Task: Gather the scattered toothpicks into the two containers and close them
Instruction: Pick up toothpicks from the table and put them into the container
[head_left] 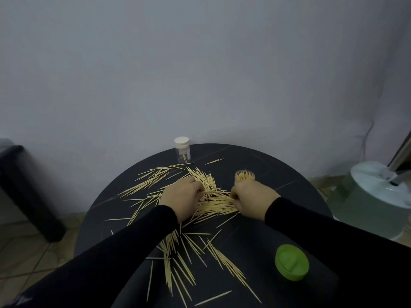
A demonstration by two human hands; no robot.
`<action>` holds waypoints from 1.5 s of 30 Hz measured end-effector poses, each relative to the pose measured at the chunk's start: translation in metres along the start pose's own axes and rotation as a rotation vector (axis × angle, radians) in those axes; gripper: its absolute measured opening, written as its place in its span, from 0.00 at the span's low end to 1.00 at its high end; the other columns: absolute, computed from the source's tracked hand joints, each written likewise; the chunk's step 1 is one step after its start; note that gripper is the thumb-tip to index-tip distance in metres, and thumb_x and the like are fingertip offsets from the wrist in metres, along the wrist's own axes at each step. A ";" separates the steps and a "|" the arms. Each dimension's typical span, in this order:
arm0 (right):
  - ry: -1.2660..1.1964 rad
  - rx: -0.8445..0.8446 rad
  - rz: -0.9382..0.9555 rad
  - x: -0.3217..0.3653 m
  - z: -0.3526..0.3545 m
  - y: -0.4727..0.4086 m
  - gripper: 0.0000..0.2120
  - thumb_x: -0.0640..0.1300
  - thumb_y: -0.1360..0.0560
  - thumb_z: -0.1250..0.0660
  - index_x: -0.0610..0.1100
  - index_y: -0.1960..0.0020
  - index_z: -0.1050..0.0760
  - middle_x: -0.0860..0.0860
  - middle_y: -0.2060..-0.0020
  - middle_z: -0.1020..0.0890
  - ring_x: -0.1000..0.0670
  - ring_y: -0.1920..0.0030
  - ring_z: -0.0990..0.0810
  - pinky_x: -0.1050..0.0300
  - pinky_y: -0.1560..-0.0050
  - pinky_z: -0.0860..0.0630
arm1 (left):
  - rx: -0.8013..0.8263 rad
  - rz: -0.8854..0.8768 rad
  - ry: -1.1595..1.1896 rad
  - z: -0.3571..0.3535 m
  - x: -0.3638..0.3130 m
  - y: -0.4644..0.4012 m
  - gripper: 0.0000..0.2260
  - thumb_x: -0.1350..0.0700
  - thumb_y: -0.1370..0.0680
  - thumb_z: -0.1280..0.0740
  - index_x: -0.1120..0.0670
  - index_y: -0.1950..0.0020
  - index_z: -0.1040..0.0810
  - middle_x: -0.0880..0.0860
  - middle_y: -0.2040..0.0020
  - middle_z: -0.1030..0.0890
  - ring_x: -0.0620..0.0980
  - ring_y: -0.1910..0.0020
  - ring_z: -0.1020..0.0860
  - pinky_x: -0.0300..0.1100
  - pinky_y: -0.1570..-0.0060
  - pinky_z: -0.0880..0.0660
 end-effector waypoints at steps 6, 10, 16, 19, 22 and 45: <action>-0.049 -0.024 -0.021 -0.005 0.003 0.002 0.12 0.43 0.21 0.38 0.43 0.40 0.23 0.46 0.49 0.20 0.48 0.49 0.20 0.55 0.45 0.21 | -0.013 0.042 0.079 -0.001 -0.007 0.000 0.09 0.48 0.19 0.41 0.48 0.44 0.25 0.44 0.49 0.26 0.43 0.49 0.27 0.39 0.48 0.26; -0.071 -0.013 -0.018 -0.003 0.007 0.002 0.12 0.43 0.21 0.37 0.44 0.38 0.24 0.46 0.48 0.20 0.48 0.48 0.21 0.55 0.44 0.22 | 0.007 0.068 0.094 -0.001 -0.008 -0.001 0.08 0.48 0.19 0.40 0.48 0.45 0.24 0.43 0.51 0.25 0.42 0.52 0.27 0.36 0.50 0.28; -0.182 -0.173 0.024 -0.008 0.022 0.011 0.11 0.44 0.21 0.36 0.45 0.41 0.21 0.49 0.50 0.19 0.52 0.51 0.21 0.60 0.48 0.21 | 0.010 0.108 0.105 0.004 -0.001 -0.003 0.09 0.48 0.20 0.39 0.47 0.44 0.22 0.43 0.50 0.23 0.42 0.51 0.27 0.37 0.49 0.26; -0.225 -0.220 0.052 -0.009 0.026 0.014 0.10 0.45 0.21 0.36 0.45 0.42 0.21 0.50 0.50 0.19 0.53 0.53 0.21 0.63 0.50 0.23 | -0.029 0.104 0.067 0.010 0.005 -0.004 0.10 0.48 0.20 0.39 0.47 0.43 0.22 0.43 0.48 0.23 0.41 0.48 0.28 0.37 0.48 0.27; -0.354 -0.307 0.051 -0.012 0.033 0.016 0.09 0.45 0.22 0.35 0.46 0.43 0.21 0.52 0.51 0.21 0.55 0.54 0.23 0.63 0.51 0.24 | -0.093 0.113 0.077 0.017 0.006 -0.006 0.09 0.48 0.20 0.38 0.47 0.44 0.21 0.43 0.49 0.23 0.42 0.48 0.29 0.35 0.50 0.31; -1.019 -0.460 -0.205 -0.072 0.005 -0.015 0.10 0.45 0.23 0.32 0.46 0.43 0.20 0.53 0.51 0.19 0.54 0.47 0.23 0.64 0.55 0.28 | -0.014 -0.164 -0.309 0.048 -0.094 -0.080 0.10 0.54 0.20 0.38 0.52 0.41 0.21 0.52 0.44 0.22 0.51 0.41 0.30 0.46 0.46 0.27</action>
Point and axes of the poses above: each hand's wrist, its own y-axis away from the middle knuckle, its own z-axis out of the back of the hand, x = y × z, the point moved 4 cm from there along -y, towards the middle knuckle
